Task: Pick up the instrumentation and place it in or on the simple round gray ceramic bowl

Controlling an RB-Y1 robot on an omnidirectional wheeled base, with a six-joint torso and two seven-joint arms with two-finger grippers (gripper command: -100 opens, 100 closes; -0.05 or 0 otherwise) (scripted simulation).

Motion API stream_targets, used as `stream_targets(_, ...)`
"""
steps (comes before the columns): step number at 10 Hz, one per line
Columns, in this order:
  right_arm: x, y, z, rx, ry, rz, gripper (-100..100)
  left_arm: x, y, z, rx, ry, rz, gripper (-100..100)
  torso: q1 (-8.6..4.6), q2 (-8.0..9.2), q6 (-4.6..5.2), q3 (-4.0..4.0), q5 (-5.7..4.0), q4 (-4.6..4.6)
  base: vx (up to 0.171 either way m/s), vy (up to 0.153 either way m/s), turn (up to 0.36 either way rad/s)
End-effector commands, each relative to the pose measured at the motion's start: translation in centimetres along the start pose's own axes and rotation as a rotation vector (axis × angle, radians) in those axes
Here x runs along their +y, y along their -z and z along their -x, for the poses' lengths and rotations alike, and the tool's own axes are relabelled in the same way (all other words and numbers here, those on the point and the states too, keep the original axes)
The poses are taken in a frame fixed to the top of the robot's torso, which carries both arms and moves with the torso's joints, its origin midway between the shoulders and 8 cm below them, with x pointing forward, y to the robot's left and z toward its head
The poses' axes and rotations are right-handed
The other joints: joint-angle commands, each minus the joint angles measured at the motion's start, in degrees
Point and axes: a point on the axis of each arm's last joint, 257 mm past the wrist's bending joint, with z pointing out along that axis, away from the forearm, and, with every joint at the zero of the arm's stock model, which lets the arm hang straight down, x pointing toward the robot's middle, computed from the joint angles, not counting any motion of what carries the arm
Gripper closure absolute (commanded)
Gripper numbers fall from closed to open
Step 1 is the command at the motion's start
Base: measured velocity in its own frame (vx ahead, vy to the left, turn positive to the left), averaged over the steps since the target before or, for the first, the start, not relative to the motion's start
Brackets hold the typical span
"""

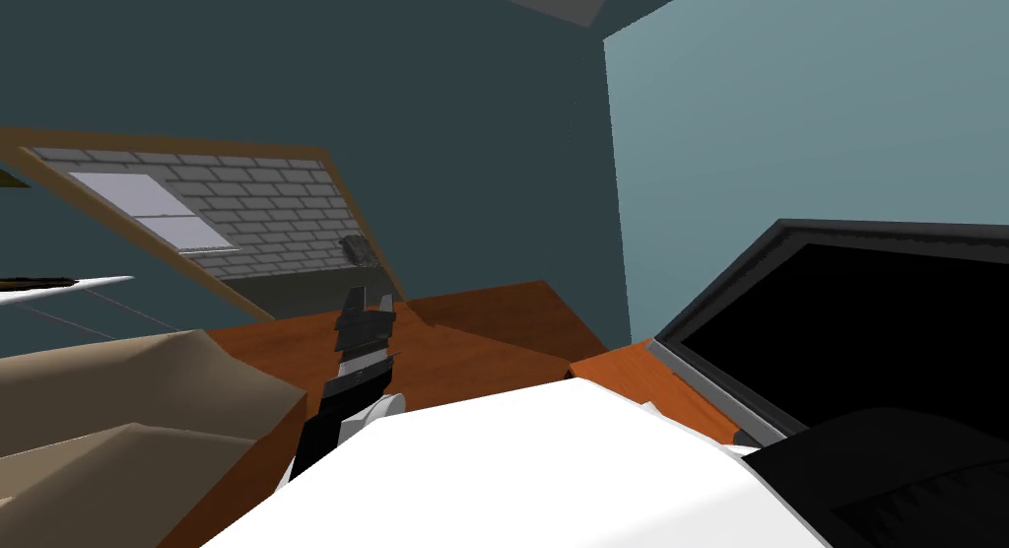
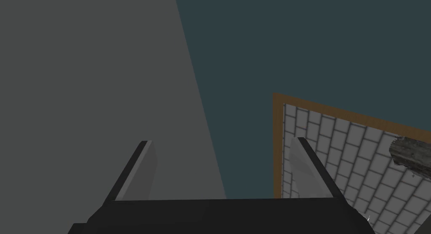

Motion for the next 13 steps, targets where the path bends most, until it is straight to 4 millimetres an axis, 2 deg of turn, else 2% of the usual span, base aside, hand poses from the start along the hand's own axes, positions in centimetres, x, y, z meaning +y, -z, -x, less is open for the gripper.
stream_targets(1,-3.0,1.2,-1.9,0.045,-0.006,-0.055,-100,0.0,0.0,0.0,0.000,0.000,0.000,0,0.00,0.00,0.00,0.00,0.00,0.00,0.018,-0.104,0.290)
stream_targets(2,-3.2,1.3,-1.9,0.045,-0.006,-0.060,-100,0.0,0.0,0.0,0.000,0.000,0.000,0,-0.10,0.00,-0.01,0.00,-0.03,0.00,0.012,-0.089,0.115)
stream_targets(3,-4.6,1.8,-3.0,0.070,-0.010,-0.086,-100,0.0,0.0,0.0,0.000,0.000,0.000,0,-0.05,0.01,0.04,0.01,-0.02,0.00,0.012,-0.079,0.142)
stream_targets(5,-5.8,2.1,-4.9,0.111,-0.020,-0.114,-100,0.0,0.0,0.0,0.000,0.000,0.000,0,-0.10,0.02,0.02,0.01,-0.03,0.00,0.009,-0.127,0.196)
stream_targets(7,-5.5,1.6,-6.4,0.141,-0.030,-0.112,-100,0.0,0.0,0.0,0.000,0.000,0.000,0,-0.30,-0.03,0.02,-0.01,-0.09,0.00,0.016,-0.155,0.150)
stream_targets(8,-4.6,1.1,-7.4,0.158,-0.037,-0.099,-100,0.0,0.0,0.0,0.000,0.000,0.000,0,-0.28,-0.02,0.03,-0.01,-0.09,0.00,-0.006,-0.131,0.166)
stream_targets(9,-4.9,1.4,-6.5,0.148,-0.031,-0.102,-100,0.0,0.0,0.0,0.000,0.000,0.000,0,-0.21,0.02,0.02,0.01,-0.08,0.00,-0.004,-0.059,0.042)
stream_targets(10,-4.9,1.4,-6.6,0.149,-0.034,-0.104,0,0.0,0.0,0.0,0.000,0.000,0.000,0,0.04,0.02,0.06,0.01,-0.03,0.00,0.000,-0.012,-0.004)
stream_targets(11,-4.2,0.4,-7.0,0.146,-0.037,-0.105,-100,0.0,0.0,0.0,0.000,0.000,0.000,0,0.22,0.02,0.06,0.01,0.02,0.00,0.002,-0.036,0.034)
stream_targets(13,-3.5,-0.5,-7.6,0.144,-0.040,-0.107,-100,0.0,0.0,0.0,0.000,0.000,0.000,0,0.16,0.02,0.06,0.01,0.00,0.00,0.003,-0.026,0.007)
